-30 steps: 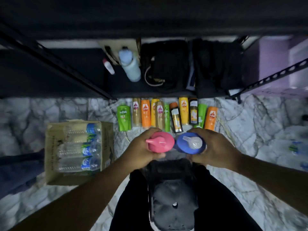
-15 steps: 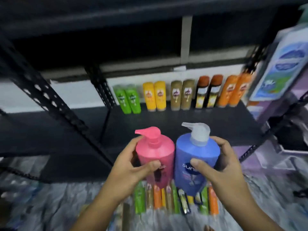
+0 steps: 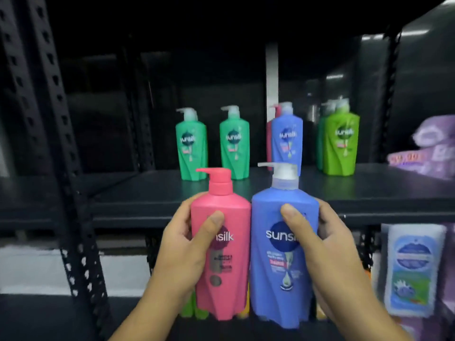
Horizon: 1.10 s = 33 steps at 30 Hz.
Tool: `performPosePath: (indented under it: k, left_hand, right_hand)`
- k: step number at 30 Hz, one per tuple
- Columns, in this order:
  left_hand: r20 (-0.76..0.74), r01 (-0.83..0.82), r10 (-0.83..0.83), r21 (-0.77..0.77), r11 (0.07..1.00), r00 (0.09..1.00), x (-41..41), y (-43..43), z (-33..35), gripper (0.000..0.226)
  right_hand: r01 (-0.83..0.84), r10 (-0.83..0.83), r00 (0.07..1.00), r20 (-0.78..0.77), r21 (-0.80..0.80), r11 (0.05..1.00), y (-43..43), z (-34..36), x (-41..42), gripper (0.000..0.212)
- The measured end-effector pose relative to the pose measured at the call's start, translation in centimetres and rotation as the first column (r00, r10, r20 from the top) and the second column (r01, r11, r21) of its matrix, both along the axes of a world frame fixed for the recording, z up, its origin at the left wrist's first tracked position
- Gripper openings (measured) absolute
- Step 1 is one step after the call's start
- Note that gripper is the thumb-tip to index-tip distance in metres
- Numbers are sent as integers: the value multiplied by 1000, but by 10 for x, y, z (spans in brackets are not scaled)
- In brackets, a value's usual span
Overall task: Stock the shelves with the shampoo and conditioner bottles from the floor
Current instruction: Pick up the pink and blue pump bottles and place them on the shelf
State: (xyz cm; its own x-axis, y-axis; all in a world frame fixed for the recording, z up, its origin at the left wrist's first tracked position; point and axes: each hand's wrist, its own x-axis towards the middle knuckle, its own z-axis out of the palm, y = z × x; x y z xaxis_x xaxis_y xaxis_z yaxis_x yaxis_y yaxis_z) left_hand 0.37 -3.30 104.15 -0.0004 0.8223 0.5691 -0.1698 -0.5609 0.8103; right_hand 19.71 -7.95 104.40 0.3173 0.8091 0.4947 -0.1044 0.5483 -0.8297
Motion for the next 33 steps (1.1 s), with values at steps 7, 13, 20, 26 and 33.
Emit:
performPosePath:
  k: [7, 13, 20, 26, 33]
  left_hand:
    - [46, -52, 46, 137, 989, 998, 8, 37, 98, 41]
    - [52, -110, 103, 154, 982, 993, 5, 80, 131, 40]
    - [48, -183, 178, 122, 976, 983, 0, 124, 122, 26]
    - [-160, -108, 148, 231, 967, 976, -5, 132, 108, 64]
    - [-448, -14, 86, 161, 987, 890, -32, 162, 86, 95]
  right_hand:
    - [-25, 23, 1000, 20, 96, 995, 57, 94, 0, 46]
    - [-25, 12, 994, 111, 119, 993, 109, 127, -6, 56]
    - [37, -56, 976, 211, 92, 995, 140, 119, -16, 42]
    - [-7, -26, 850, 526, 60, 998, 140, 99, 0, 70]
    - [-10, 41, 778, 627, -54, 999, 169, 91, 16, 84]
